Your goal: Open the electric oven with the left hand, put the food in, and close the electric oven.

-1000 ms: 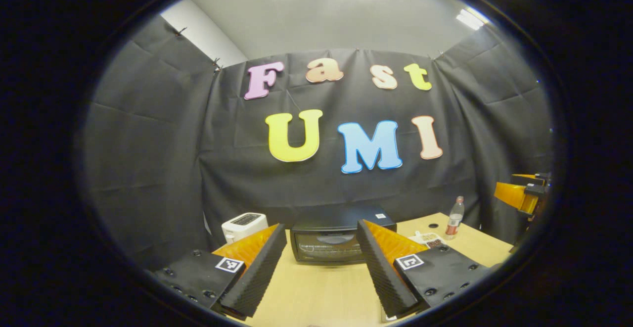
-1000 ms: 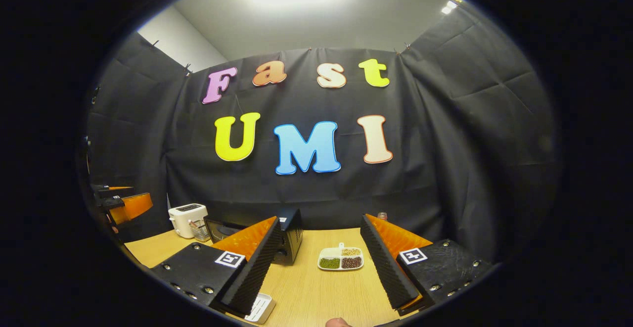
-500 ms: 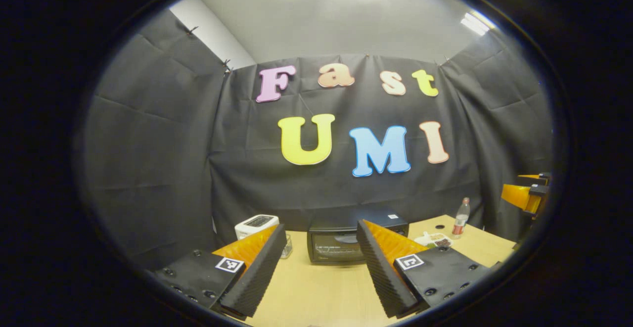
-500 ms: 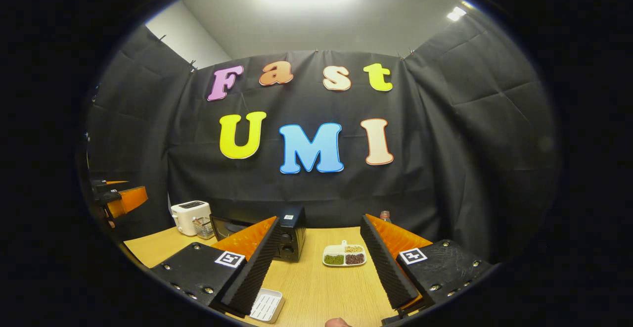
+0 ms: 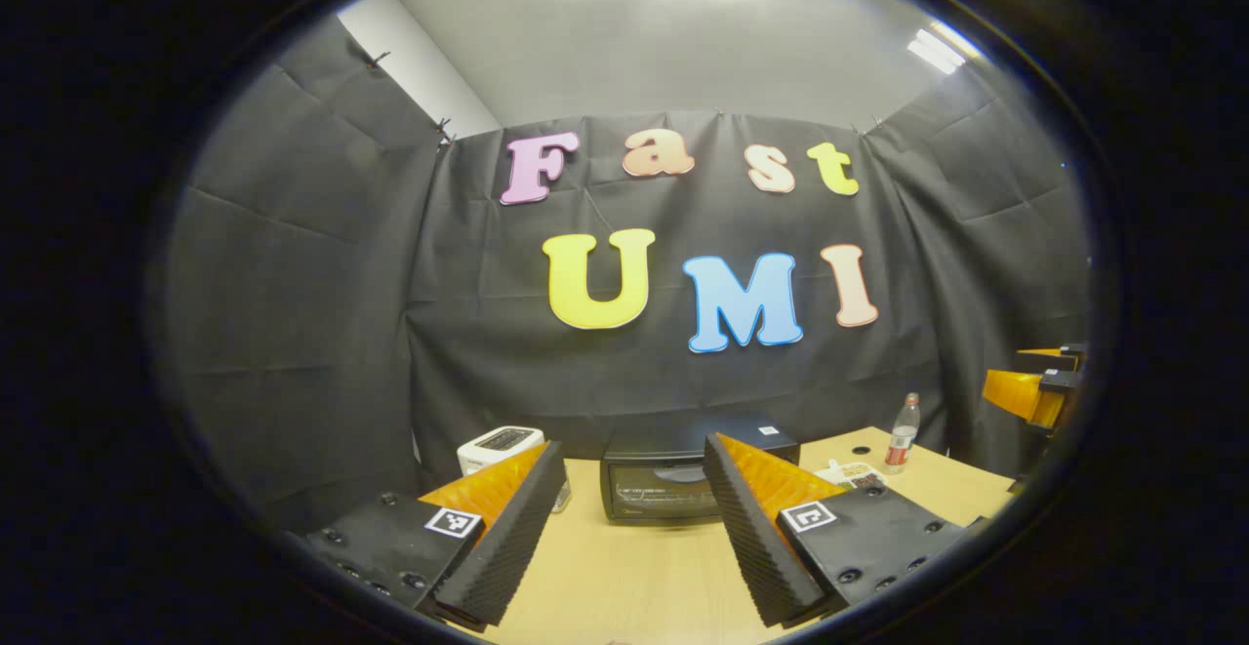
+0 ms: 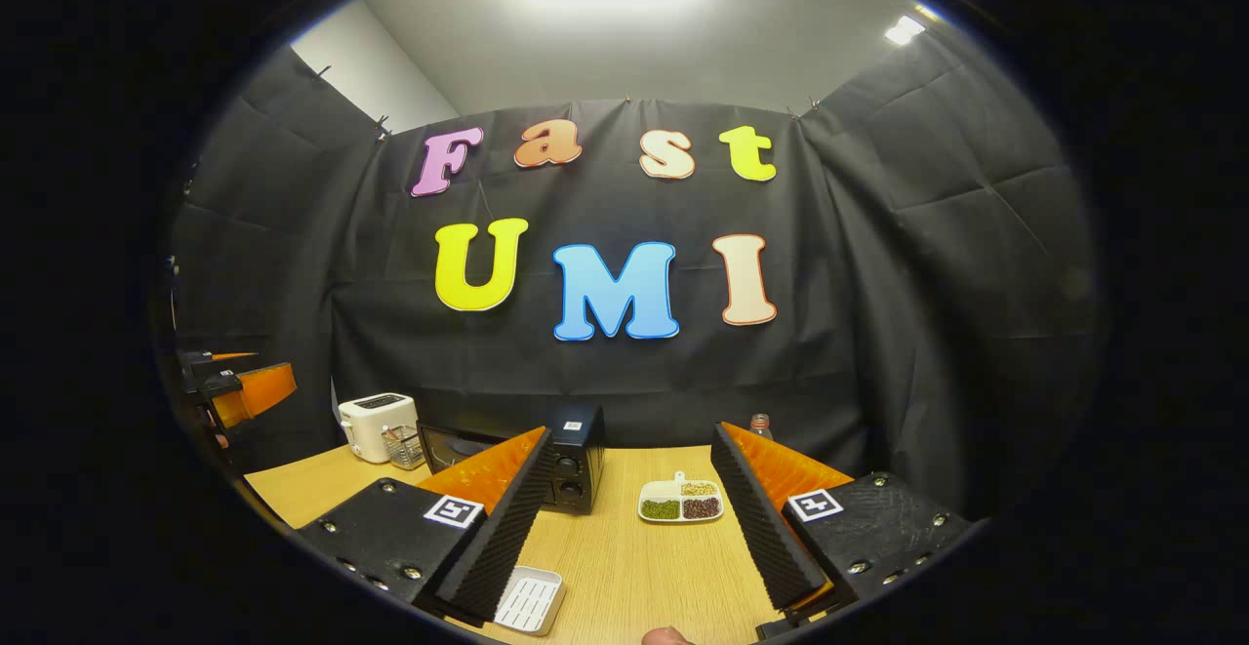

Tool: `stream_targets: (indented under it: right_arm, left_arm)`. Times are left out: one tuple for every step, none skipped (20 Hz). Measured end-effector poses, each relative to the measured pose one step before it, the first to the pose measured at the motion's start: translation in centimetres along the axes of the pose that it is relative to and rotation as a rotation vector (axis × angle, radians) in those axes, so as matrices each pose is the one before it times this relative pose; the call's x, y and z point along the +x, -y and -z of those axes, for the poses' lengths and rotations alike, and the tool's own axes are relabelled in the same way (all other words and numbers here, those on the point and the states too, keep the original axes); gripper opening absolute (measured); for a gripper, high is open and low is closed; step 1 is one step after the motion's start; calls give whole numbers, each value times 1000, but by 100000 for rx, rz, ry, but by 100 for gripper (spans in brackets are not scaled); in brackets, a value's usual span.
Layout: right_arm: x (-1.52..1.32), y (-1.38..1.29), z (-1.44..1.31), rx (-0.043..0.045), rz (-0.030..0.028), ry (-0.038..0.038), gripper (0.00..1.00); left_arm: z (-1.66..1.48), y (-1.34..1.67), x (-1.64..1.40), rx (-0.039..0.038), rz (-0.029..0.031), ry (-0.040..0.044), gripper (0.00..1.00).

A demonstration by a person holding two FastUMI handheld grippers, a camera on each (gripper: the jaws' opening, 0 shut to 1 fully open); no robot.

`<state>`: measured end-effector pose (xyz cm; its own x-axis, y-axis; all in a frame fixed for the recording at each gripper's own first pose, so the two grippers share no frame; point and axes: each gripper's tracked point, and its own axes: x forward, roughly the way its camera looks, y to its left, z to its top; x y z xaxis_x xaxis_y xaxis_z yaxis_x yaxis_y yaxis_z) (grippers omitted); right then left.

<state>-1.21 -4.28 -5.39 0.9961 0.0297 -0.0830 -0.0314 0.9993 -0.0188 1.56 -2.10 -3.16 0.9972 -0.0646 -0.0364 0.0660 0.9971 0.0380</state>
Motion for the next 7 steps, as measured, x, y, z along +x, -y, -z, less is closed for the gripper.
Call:
stream_targets:
  right_arm:
    - [-43, -44, -50, 61, 4, 72, 98]
    - [-65, -9, -129, -93, -75, 117, 98]
    - [-58, 59, 31, -300, 56, -81, 98]
    - [-74, 3, -26, -317, 15, 130, 98]
    - [-23, -47, 11, -252, 5, -42, 98]
    - [-43, -8, -67, -168, 0, -29, 98]
    - [83, 97, -43, -76, 129, 71, 98]
  left_arm:
    - [-65, 74, 4, 79, 72, 114, 100]
    - [-25, 55, -5, 98, 94, 251, 100]
    - [-3, 144, -40, 162, 264, 133, 100]
    - [-44, 59, -112, 165, 76, 77, 100]
    - [36, 24, -33, 96, 27, 158, 100]
    - [-1, -37, 17, -24, -88, 218, 100]
    - [-53, 24, 17, -253, -4, 33, 100]
